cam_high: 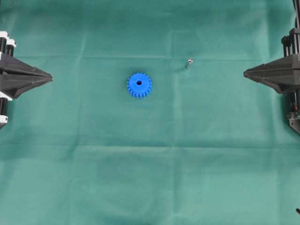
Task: Insert the shaft placed at a random location into the center hole of the small gear at another random location.
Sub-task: 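Move the right gripper left toward the silver shaft, fingers open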
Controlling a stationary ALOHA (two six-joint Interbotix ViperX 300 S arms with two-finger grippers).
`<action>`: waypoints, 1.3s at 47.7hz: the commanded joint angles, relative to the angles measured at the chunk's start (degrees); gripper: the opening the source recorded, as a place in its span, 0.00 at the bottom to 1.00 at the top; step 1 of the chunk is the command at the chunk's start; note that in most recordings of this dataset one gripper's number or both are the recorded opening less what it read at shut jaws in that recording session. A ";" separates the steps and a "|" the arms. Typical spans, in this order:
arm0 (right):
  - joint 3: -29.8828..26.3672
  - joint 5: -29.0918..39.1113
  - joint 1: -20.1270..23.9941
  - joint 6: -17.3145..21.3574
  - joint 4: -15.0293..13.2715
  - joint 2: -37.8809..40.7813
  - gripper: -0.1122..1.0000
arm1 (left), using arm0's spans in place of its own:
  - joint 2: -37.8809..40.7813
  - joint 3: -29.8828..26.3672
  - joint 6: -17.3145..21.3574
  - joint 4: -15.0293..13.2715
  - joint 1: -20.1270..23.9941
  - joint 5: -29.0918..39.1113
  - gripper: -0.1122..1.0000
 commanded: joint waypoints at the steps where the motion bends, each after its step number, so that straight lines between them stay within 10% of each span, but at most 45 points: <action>1: -1.23 0.26 -0.79 0.26 -0.35 0.62 0.11 | 0.53 -2.02 0.09 0.79 0.00 0.18 0.10; 24: -1.05 -2.55 -9.23 0.09 -0.44 13.80 0.14 | 0.09 -2.02 0.09 0.88 0.88 1.49 0.10; 40: -0.26 -18.11 -14.15 -2.20 -0.09 35.42 0.88 | 0.18 -1.93 0.35 0.97 1.23 1.58 0.10; 62: -2.64 -31.46 -18.28 -2.29 0.97 57.57 0.82 | 0.44 -1.58 0.09 0.97 1.23 2.29 0.10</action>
